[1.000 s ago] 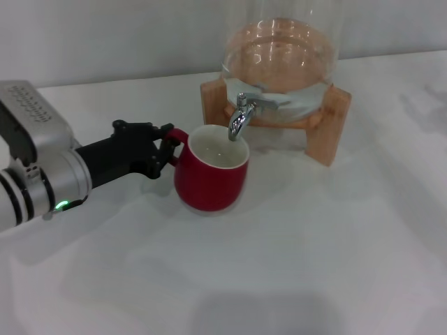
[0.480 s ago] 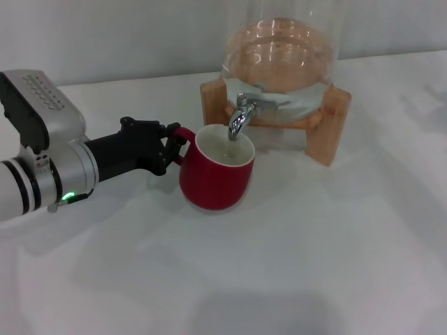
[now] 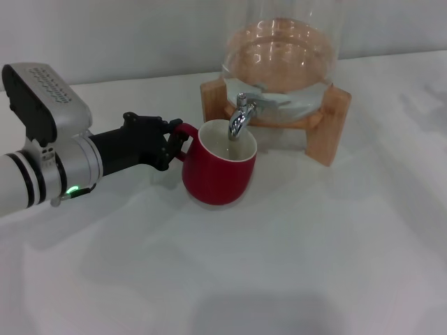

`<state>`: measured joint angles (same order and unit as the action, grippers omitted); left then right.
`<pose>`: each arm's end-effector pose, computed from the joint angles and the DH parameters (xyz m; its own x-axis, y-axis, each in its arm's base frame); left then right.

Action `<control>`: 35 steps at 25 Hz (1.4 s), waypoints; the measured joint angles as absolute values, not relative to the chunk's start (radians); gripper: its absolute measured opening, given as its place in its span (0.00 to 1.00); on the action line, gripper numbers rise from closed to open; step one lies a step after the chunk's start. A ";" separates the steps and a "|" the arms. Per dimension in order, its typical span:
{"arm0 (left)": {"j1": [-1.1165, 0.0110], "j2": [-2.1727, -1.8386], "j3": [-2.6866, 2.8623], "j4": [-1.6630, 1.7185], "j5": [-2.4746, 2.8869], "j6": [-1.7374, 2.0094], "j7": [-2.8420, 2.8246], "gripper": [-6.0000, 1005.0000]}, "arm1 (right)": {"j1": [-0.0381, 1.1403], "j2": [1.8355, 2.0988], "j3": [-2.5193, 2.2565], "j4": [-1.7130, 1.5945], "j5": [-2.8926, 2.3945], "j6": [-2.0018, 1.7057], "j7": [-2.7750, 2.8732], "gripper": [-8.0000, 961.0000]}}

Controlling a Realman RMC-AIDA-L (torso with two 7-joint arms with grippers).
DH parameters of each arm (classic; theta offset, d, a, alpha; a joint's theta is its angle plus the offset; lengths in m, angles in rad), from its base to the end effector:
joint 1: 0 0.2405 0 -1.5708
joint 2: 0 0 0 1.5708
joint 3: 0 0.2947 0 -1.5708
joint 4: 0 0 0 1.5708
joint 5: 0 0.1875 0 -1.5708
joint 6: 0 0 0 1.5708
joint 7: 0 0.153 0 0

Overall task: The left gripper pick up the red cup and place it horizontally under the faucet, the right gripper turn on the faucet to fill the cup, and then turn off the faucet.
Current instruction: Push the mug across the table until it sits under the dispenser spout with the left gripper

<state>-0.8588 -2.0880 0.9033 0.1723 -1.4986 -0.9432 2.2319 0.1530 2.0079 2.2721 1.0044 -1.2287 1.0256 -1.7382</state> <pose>-0.2189 0.4172 -0.1045 0.9154 0.1331 0.3800 0.3022 -0.8507 -0.4301 0.3456 0.3260 0.1309 0.6275 -0.0448 -0.7773 -0.7488 -0.3084 -0.5867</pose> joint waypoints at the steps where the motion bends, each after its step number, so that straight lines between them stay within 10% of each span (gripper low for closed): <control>1: -0.859 -2.088 0.903 0.172 -1.499 -0.942 2.238 0.16 | 0.154 2.008 2.273 1.002 -1.229 1.026 -1.739 0.66; 35: -0.855 -2.093 1.034 0.175 -1.508 -0.866 2.205 0.12 | 0.155 2.008 2.275 0.992 -1.226 1.031 -1.747 0.66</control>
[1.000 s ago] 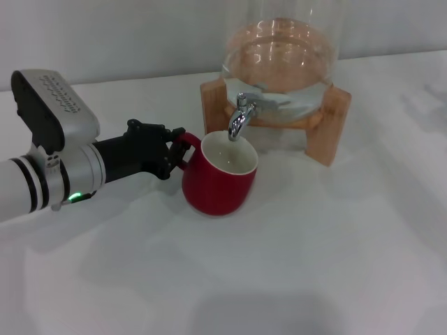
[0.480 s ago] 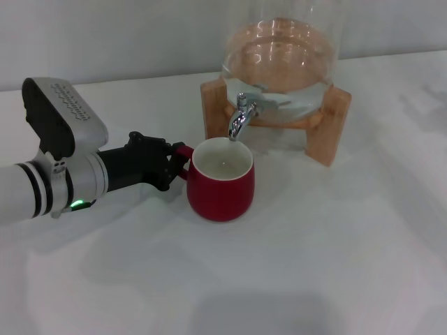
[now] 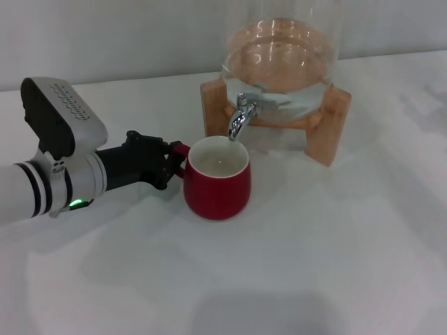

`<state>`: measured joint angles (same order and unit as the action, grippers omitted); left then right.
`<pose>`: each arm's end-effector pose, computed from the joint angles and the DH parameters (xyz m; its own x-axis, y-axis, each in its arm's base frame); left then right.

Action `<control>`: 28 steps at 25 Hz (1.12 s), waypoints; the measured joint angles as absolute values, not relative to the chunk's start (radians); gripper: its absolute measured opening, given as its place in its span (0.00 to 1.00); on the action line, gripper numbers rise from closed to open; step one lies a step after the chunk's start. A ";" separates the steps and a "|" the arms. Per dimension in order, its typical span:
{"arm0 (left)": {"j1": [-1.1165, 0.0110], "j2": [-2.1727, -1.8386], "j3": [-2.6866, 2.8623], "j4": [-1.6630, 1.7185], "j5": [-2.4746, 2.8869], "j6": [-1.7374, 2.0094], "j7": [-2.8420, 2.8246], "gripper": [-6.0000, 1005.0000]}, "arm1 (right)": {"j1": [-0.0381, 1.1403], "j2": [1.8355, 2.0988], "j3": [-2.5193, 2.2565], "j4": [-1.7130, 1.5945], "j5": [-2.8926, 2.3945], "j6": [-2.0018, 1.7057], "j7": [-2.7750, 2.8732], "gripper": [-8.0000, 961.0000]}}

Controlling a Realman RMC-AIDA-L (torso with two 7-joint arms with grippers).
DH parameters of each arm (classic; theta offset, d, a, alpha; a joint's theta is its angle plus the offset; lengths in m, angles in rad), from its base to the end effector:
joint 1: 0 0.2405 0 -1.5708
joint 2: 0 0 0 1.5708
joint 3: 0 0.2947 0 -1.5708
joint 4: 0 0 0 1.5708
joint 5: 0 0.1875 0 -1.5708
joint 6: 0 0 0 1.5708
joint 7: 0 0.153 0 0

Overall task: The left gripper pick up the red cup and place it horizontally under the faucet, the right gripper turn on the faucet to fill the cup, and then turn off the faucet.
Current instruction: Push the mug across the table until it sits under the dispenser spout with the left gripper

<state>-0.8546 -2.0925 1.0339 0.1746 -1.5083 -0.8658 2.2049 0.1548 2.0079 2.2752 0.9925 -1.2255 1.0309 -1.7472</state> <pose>-0.2311 0.4119 -0.1154 0.9509 0.1481 0.2719 0.2584 -0.8635 -0.4332 0.3469 0.3257 0.1297 0.6261 -0.0457 -0.7784 -0.7499 -0.3087 -0.5851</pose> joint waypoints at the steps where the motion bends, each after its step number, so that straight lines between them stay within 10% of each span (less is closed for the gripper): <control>1: -0.855 -2.093 1.034 0.175 -1.511 -0.856 2.205 0.12 | 0.155 2.008 2.275 0.992 -1.226 1.031 -1.747 0.66; 28: -0.853 -2.097 1.032 0.176 -1.550 -0.844 2.210 0.11 | 0.155 2.008 2.277 0.989 -1.226 1.031 -1.747 0.66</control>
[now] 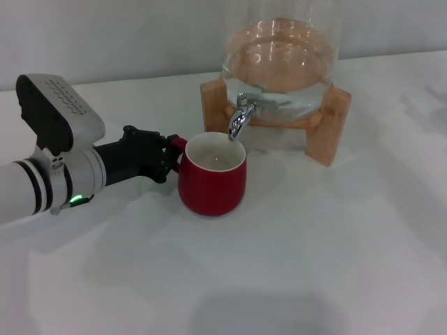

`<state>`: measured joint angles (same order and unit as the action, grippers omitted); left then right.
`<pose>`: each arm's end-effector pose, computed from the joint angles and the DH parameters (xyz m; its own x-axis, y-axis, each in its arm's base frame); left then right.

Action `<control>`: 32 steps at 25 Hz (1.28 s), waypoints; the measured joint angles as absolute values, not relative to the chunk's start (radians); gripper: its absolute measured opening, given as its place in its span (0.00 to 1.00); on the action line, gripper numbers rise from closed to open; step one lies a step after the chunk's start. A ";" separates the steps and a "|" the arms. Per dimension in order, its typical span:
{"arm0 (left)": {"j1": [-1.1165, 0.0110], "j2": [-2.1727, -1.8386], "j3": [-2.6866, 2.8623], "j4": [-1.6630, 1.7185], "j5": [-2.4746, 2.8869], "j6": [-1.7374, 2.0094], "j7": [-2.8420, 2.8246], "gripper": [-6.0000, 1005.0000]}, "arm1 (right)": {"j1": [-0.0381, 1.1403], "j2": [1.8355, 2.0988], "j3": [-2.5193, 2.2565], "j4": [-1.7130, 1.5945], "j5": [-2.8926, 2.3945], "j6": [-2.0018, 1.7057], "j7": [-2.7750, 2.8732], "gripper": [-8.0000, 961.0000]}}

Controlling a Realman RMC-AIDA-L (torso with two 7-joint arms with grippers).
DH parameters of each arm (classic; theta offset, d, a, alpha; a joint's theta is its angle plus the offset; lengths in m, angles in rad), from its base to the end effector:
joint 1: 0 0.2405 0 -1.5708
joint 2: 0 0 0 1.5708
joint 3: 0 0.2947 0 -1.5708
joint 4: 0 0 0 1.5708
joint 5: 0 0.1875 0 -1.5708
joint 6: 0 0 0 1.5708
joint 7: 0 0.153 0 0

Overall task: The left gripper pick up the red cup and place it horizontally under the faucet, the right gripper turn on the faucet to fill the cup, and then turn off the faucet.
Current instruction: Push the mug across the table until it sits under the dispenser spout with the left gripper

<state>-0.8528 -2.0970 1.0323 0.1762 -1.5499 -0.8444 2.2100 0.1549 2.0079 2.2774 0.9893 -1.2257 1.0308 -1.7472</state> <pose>-0.2302 0.4157 -0.1141 0.9413 0.1625 0.2960 0.2886 -0.8424 -0.4551 0.3479 0.3255 0.1296 0.6244 -0.0473 -0.7797 -0.7521 -0.3060 -0.5837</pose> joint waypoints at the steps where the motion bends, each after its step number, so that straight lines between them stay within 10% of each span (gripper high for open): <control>1: -0.853 -2.097 1.032 0.176 -1.550 -0.844 2.208 0.11 | 0.155 2.008 2.278 0.989 -1.226 1.031 -1.747 0.66; 20: -0.854 -2.096 1.038 0.169 -1.544 -0.848 2.181 0.11 | 0.150 2.008 2.275 0.989 -1.226 1.032 -1.747 0.66; 32: -0.851 -2.097 1.062 0.176 -1.550 -0.851 2.180 0.33 | 0.147 2.008 2.279 0.989 -1.226 1.034 -1.747 0.66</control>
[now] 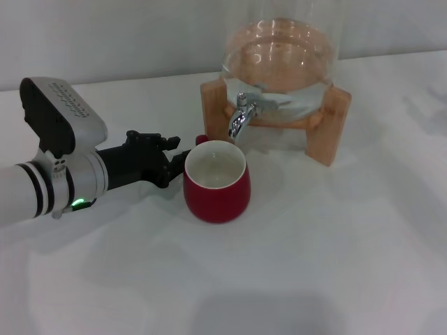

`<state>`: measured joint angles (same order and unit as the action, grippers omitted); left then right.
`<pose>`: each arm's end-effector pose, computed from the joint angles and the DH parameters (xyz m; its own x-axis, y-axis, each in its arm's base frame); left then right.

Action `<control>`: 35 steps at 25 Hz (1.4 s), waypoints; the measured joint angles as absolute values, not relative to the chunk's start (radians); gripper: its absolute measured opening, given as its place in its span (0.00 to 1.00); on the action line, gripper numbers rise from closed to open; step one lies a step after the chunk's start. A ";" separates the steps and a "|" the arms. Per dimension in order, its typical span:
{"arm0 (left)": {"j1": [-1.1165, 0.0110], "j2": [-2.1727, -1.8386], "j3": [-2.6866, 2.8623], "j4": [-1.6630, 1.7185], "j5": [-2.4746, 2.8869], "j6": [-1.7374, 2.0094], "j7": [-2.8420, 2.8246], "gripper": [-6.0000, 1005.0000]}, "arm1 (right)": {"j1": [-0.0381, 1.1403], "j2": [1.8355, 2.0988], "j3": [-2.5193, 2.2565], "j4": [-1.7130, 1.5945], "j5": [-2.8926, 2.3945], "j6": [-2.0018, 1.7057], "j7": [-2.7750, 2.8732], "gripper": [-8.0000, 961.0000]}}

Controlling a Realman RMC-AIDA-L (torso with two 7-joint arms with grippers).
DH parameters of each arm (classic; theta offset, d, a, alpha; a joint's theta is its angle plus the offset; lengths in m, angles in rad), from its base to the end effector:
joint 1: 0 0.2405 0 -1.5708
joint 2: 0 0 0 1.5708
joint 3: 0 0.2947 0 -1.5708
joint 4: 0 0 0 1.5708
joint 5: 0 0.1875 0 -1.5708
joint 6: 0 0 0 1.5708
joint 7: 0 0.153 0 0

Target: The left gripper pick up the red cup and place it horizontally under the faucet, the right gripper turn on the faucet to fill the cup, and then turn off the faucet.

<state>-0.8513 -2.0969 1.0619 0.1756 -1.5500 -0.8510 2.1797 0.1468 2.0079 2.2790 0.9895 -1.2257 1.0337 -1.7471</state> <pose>-0.2308 0.4121 -0.1169 0.9396 0.1792 0.2916 0.2967 -0.8513 -0.4328 0.3503 0.3224 0.1299 0.6237 -0.0510 -0.7800 -0.7542 -0.3014 -0.5834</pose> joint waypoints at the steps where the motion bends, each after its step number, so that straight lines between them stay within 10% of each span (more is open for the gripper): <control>1: -0.851 -2.097 1.062 0.176 -1.550 -0.852 2.180 0.33 | 0.147 2.008 2.279 0.989 -1.226 1.034 -1.747 0.66; 35: -0.397 -2.088 1.369 0.754 -1.693 -0.919 1.911 0.34 | 0.132 2.005 2.286 0.989 -1.205 1.042 -1.747 0.66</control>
<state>-0.3971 -2.0885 1.3690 0.7540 -1.6931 -0.9191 1.9112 0.1319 2.0048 2.2856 0.9892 -1.2046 1.0421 -1.7471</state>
